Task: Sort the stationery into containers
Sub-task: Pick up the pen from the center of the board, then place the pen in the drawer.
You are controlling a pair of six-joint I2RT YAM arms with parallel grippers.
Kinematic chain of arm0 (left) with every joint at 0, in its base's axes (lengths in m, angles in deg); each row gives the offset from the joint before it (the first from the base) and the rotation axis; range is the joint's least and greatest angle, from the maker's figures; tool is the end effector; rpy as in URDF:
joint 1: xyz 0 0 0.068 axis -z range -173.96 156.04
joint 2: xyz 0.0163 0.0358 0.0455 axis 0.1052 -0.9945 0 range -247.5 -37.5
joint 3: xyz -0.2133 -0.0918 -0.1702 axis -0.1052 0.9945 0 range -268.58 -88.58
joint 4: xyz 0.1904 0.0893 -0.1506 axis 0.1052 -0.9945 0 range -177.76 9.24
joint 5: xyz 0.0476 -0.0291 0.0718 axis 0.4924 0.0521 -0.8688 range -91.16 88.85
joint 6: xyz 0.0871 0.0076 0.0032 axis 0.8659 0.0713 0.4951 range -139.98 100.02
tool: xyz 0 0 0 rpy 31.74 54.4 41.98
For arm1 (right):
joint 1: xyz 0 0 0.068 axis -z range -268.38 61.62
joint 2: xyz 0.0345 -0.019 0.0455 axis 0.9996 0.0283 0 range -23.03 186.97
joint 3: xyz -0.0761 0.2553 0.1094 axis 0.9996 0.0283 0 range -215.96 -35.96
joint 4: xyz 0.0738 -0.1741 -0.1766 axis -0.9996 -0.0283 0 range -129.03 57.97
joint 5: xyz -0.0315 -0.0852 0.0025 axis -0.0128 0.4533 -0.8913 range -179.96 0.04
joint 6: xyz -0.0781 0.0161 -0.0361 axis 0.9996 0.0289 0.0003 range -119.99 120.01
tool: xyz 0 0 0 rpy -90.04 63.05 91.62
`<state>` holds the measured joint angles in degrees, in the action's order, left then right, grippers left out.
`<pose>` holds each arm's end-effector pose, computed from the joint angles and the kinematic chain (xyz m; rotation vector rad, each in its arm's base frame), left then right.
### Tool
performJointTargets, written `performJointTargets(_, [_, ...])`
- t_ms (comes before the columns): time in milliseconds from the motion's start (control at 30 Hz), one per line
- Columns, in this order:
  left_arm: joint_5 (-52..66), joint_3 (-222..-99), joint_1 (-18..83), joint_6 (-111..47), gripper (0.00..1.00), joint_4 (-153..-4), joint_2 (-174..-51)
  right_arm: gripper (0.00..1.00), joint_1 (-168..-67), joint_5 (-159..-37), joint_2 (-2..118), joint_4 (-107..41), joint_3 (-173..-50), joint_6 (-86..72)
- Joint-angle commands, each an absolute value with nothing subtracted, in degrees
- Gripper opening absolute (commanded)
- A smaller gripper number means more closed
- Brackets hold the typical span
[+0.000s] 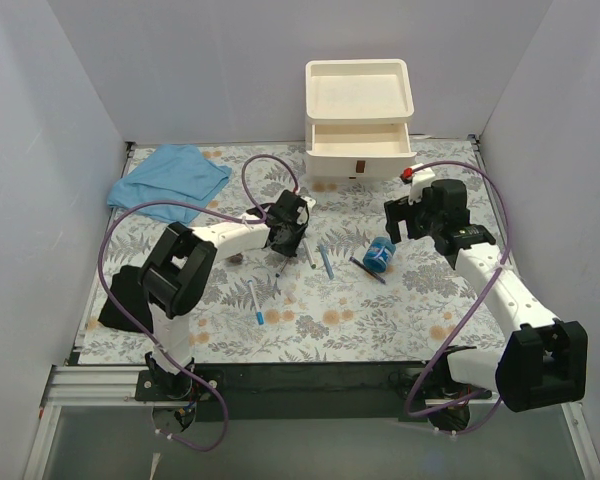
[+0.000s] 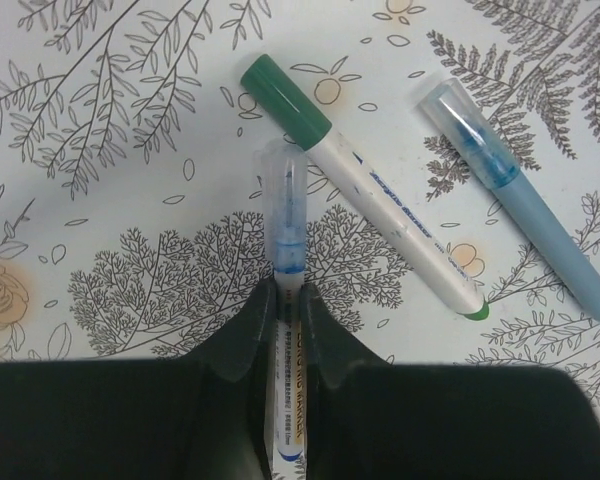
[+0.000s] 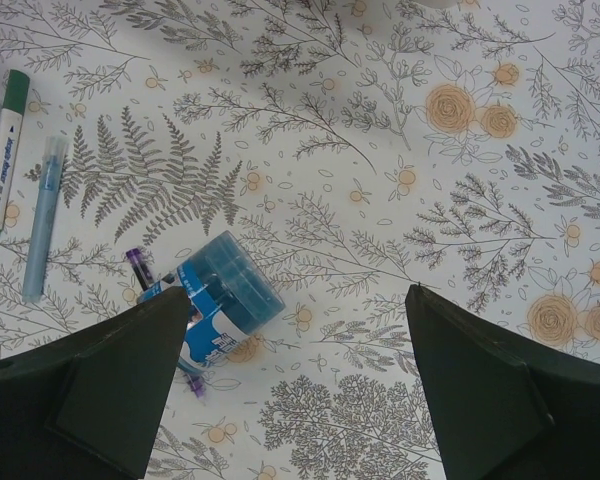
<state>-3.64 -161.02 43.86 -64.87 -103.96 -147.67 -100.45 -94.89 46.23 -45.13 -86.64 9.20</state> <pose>0.3322 -0.2538 0.1428 -0.1817 2.6961 -0.4188 0.2903 0.0690 0.2752 -0.4417 2.0775 0.1212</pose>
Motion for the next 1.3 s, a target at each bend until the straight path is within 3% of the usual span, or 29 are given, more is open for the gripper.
performJointTargets(0, [-1.2,-162.5,43.9,-62.7,0.00,-104.1,-147.7,0.98,-99.5,-95.6,45.9,-42.7,-87.2,9.9])
performJointTargets(167, [4.4,-170.0,43.9,-59.4,0.00,-111.5,-147.4,0.98,-98.2,-95.5,47.2,-43.5,-89.2,11.2])
performJointTargets(333, [14.2,-195.1,43.8,-47.8,0.00,-130.8,-152.4,0.98,-96.7,-95.3,48.3,-43.6,-89.9,12.4])
performJointTargets(667, [19.3,-205.1,43.8,-33.8,0.00,-126.4,-145.9,0.96,-96.4,-95.3,48.2,-43.2,-87.5,11.9])
performJointTargets(1000, [9.3,-189.0,44.0,-29.3,0.00,-81.4,-136.5,0.96,-96.0,-94.2,47.5,-43.2,-85.7,12.6])
performJointTargets(1267, [8.4,-189.8,44.5,-23.3,0.00,-72.3,-139.8,0.96,-95.7,-94.8,48.0,-41.9,-84.7,11.5])
